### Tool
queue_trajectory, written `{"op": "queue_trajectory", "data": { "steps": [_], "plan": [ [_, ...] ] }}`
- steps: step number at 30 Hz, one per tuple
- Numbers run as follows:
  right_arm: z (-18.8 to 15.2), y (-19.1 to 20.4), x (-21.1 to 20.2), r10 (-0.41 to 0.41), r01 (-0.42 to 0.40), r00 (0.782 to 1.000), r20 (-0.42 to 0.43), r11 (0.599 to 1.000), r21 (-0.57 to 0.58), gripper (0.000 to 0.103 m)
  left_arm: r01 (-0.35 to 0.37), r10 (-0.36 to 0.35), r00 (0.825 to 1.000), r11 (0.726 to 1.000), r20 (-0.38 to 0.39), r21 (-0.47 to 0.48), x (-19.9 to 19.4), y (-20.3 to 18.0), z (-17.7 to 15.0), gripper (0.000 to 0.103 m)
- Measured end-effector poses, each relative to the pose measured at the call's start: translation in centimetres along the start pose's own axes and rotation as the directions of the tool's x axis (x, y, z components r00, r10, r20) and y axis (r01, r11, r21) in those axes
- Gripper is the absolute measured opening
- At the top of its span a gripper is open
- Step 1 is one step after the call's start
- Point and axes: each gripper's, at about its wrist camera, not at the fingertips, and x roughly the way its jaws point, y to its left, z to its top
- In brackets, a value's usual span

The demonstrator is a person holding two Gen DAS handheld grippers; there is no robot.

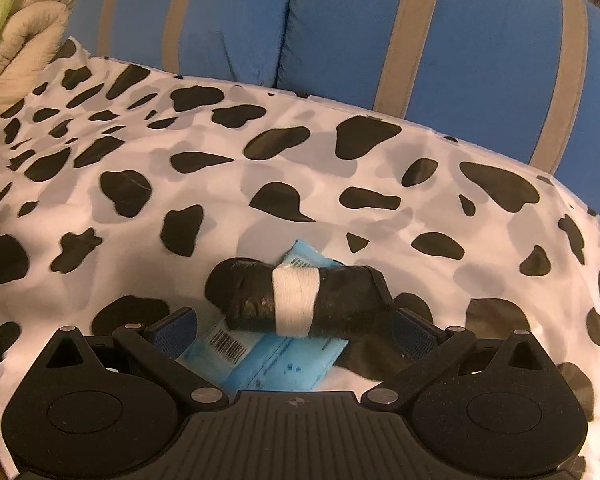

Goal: Organize soft objects
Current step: 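Lower right gripper onto the black taped roll and close on it, then lift the roll with right gripper while left gripper closes on the blue wipes pack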

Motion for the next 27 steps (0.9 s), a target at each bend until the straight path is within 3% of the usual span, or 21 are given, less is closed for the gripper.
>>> {"op": "queue_trajectory", "data": {
  "steps": [20, 27],
  "plan": [
    [0.3, -1.5, 2.7, 0.059, -0.059, 0.998, 0.024, 0.998, -0.012, 0.103, 0.003, -0.003, 1.000, 1.000, -0.013, 0.001, 0.4, -0.1, 0.1, 0.073],
    [0.4, -2.7, 2.6, 0.145, -0.145, 0.988, 0.048, 0.989, -0.012, 0.103, -0.002, 0.002, 1.000, 1.000, -0.017, -0.001, 0.6, 0.0, 0.1, 0.073]
  ]
}}
